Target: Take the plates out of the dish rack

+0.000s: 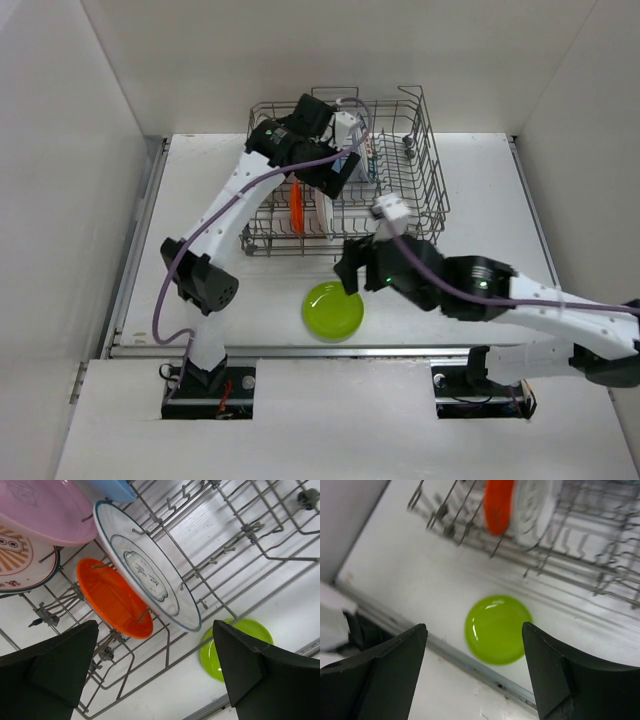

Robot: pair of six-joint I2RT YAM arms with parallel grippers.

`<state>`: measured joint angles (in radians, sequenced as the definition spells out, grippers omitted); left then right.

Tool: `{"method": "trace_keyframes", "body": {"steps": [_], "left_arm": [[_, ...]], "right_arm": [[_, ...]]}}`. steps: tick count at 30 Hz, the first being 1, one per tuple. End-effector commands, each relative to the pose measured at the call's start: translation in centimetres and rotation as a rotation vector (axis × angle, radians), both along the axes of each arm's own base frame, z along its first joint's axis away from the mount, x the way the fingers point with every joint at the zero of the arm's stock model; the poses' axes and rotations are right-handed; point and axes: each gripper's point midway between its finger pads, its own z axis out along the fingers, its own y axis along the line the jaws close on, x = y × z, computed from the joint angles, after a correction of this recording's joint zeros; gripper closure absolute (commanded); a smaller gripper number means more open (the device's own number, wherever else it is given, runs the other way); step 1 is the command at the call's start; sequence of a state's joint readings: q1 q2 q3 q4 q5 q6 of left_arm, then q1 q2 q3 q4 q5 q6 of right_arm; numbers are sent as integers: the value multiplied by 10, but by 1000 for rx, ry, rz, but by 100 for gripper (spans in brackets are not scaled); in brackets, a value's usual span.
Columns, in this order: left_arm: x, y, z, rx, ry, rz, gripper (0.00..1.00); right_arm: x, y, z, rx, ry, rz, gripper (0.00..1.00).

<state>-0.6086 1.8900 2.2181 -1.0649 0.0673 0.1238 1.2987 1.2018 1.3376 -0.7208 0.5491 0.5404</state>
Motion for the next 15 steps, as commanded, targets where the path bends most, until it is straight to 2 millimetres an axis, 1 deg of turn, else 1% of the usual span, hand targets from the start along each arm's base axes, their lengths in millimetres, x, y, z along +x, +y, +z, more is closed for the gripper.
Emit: {"method": "trace_keyframes", "body": {"steps": [1,2,3,5,6,7,9,10,11,12,13,14,15], "left_arm": [[21,5,-5,75,-49,110,3],[20,1,-8,92,-51,106,5],[23,0,-16,107,-35,119,6],[17,-6,-18,127,-31,103,12],[21,-4,-23,147,-32,126,14],[26,1,-28,211,-63,161,17],[28,9,-36,262,-66,231,26],[29,12,-41,287,-60,248,28],[31,17,-40,302,-76,275,29],[30,18,-45,312,-60,280,32],[28,19,-46,320,-53,278,40],[28,19,-46,313,-51,288,48],[29,18,-50,320,-45,287,56]], "right_arm": [[30,-52,12,77,-16,-286,18],[37,-69,23,120,-22,-344,18],[39,-76,26,145,-17,-381,18],[43,-85,31,161,-20,-414,18],[44,-91,31,162,-16,-430,18],[44,-94,30,167,-10,-450,18],[46,-105,14,124,-2,-503,18],[45,-106,8,133,16,-521,18],[47,-108,5,137,23,-538,18],[46,-109,0,125,32,-546,18],[45,-111,-3,131,36,-551,18],[44,-112,0,148,38,-554,18],[44,-113,-5,144,45,-560,18]]}}
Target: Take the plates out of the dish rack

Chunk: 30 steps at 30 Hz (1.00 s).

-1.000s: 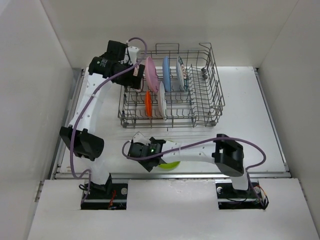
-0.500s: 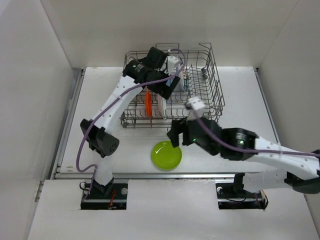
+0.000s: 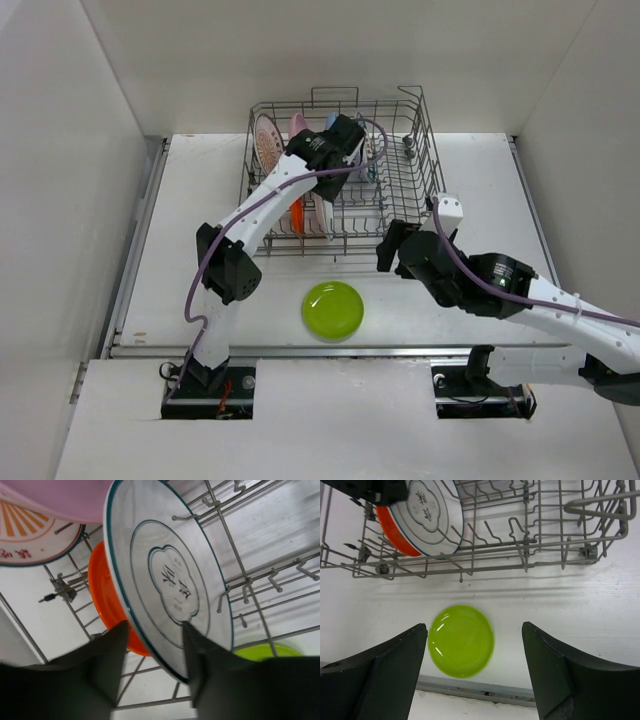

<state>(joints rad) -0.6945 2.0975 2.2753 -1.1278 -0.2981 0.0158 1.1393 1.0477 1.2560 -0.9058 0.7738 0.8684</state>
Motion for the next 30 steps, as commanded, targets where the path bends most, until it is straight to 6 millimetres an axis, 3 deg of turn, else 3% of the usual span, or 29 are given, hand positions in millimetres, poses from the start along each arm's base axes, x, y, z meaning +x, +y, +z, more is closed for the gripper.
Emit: {"method": "trace_keyframes", "body": {"steps": [1,2,6,9,10,16,18,19,22,26,27,28,30], "left_arm": [[2,13,19,17,-54,77,65],[2,13,19,11,-54,86,80],[5,14,37,-33,-114,136,100],[10,15,66,-92,-199,160,100],[11,18,68,-80,-210,170,100],[10,28,152,-230,-418,200,100],[8,33,175,-265,-479,199,100],[9,32,177,-272,-486,200,100],[-2,42,206,-302,-551,209,100],[-20,87,249,-296,-657,261,100],[-29,118,266,-317,-694,321,100],[-32,131,263,-305,-684,339,100],[-50,165,273,-316,-704,394,100]], "right_arm": [[0,-13,-2,32,2,-69,18],[0,-13,-2,40,4,-73,18],[-1,-14,-3,48,5,-77,18],[1,-14,-8,37,7,-89,18],[1,-14,-8,37,7,-89,18],[4,-14,-11,14,0,-106,18],[12,-16,-22,-31,11,-135,18],[15,-16,-26,-45,17,-146,18],[25,-17,-12,9,15,-211,18],[41,-26,28,92,-40,-287,18],[46,-28,36,109,-48,-306,18],[54,-37,52,118,-72,-342,18],[69,-40,56,36,-78,-351,18]]}}
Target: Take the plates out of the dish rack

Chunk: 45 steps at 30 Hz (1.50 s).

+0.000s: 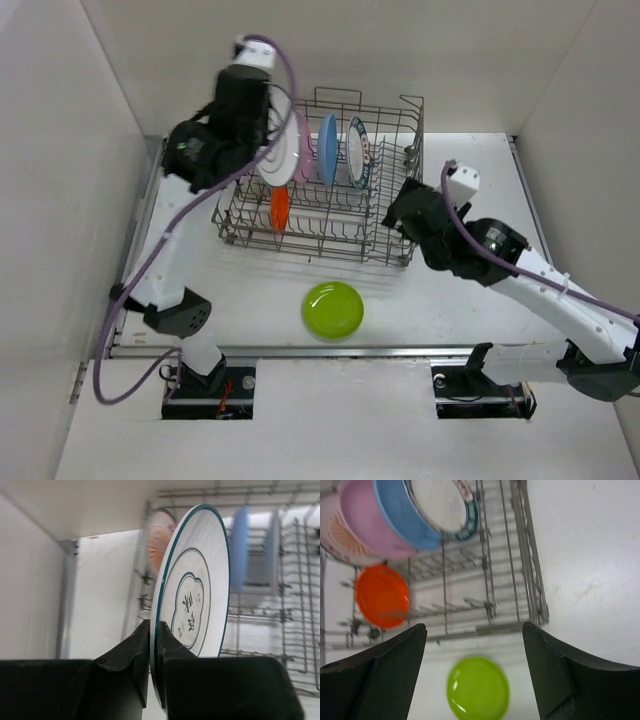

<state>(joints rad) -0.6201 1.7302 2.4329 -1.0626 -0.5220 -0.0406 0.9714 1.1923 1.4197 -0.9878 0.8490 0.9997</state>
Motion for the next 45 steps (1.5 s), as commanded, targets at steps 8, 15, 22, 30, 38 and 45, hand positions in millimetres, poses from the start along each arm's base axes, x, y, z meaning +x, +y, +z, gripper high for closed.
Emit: {"method": "trace_keyframes", "body": {"steps": [8,15,22,30,38,45], "left_arm": [[-86,184,25,-17,-12,351,100],[-121,241,-42,56,141,565,100],[-102,268,-144,-84,383,655,100],[-69,258,-211,-318,538,527,100],[-70,279,-272,-395,786,493,100],[-75,286,-315,-334,943,419,100]], "right_arm": [[116,-29,44,-45,-35,-49,17],[162,-72,14,-109,43,-101,17],[194,-74,-36,-178,149,-62,25],[215,-74,-57,-200,145,38,60],[232,-95,-70,-296,154,55,100],[254,-110,-62,-348,133,117,100]]}}
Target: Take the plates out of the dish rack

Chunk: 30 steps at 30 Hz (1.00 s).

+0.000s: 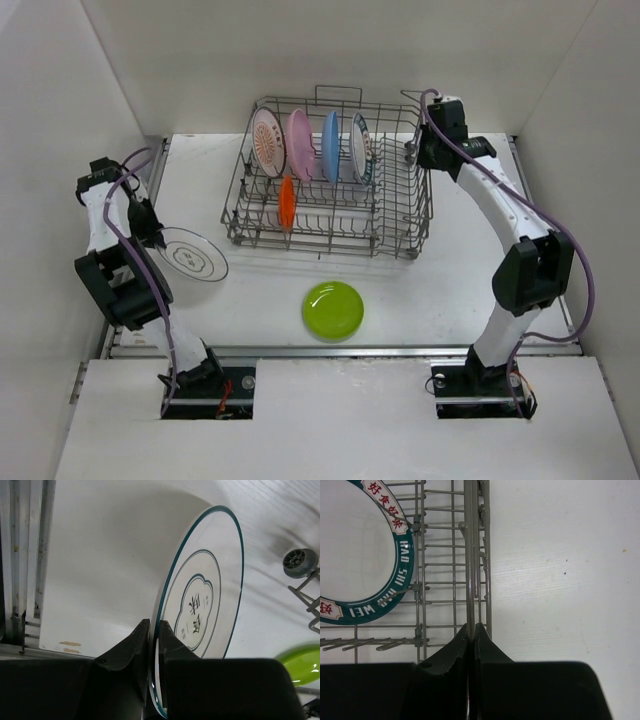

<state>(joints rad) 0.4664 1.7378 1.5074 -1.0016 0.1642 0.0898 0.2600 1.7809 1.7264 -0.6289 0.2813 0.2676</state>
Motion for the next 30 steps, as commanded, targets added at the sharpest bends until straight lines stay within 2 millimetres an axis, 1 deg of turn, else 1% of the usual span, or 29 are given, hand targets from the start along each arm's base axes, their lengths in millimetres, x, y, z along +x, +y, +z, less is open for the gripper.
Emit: {"method": "trace_keyframes", "body": {"steps": [1,3,4,6,7,8,9,10,11,12,13,14,15,16,17,18,19,20,21,22,23,24,25,26,27,28,29,30], "left_arm": [[-9,12,-15,54,96,-87,100],[-13,19,-25,71,154,-116,100],[-16,21,-36,61,202,-129,100],[-21,29,-45,89,256,-151,100],[-24,31,-50,90,281,-183,100],[-27,35,-53,105,302,-196,100],[-29,36,-62,108,320,-206,100],[-30,38,-65,120,324,-205,100],[-29,42,-65,137,322,-213,100],[-29,42,-65,138,322,-223,100],[-27,45,-65,156,316,-219,98],[-25,43,-68,153,323,-230,96],[-26,43,-70,159,354,-253,93],[-23,40,-70,170,366,-274,91],[-25,38,-71,173,389,-296,88],[-24,35,-76,168,400,-309,84],[-21,33,-73,180,403,-331,78],[-19,34,-74,181,402,-331,76],[-21,33,-73,175,411,-333,73],[-18,33,-74,186,415,-332,71],[-18,34,-73,190,426,-318,66],[-18,34,-73,190,426,-318,65],[-21,33,-76,180,443,-321,64],[-19,35,-74,194,440,-308,64],[-19,35,-74,194,440,-308,64],[-19,35,-74,194,440,-308,63],[-19,35,-74,194,440,-308,63],[-19,35,-74,194,440,-308,63]], "right_arm": [[30,-22,13,-105,-67,44,100],[40,-22,14,-137,-79,67,100],[45,-23,16,-174,-86,93,100],[55,-30,23,-229,-109,73,100],[61,-33,20,-252,-109,63,100],[65,-36,22,-271,-114,48,92],[64,-42,22,-293,-98,22,78],[66,-42,35,-288,-123,18,69],[66,-42,35,-288,-123,18,54],[62,-39,49,-273,-146,31,32],[57,-31,54,-264,-156,54,28],[48,-27,78,-243,-207,52,24],[40,-23,88,-241,-227,43,22],[34,-20,101,-247,-258,29,8],[17,0,118,-235,-302,62,7],[8,11,125,-225,-323,87,6],[1,23,133,-218,-353,102,0],[-13,51,125,-212,-346,167,0],[-27,64,133,-188,-365,217,0],[-35,82,133,-153,-375,258,0],[-50,114,122,-113,-357,357,0],[-59,131,123,-72,-361,417,0],[-67,149,116,-30,-345,478,0],[-72,165,116,14,-354,526,0],[-85,188,112,62,-341,617,0],[-86,201,98,69,-310,659,0],[-89,212,90,95,-285,676,0],[-93,224,87,122,-269,715,1]]}}
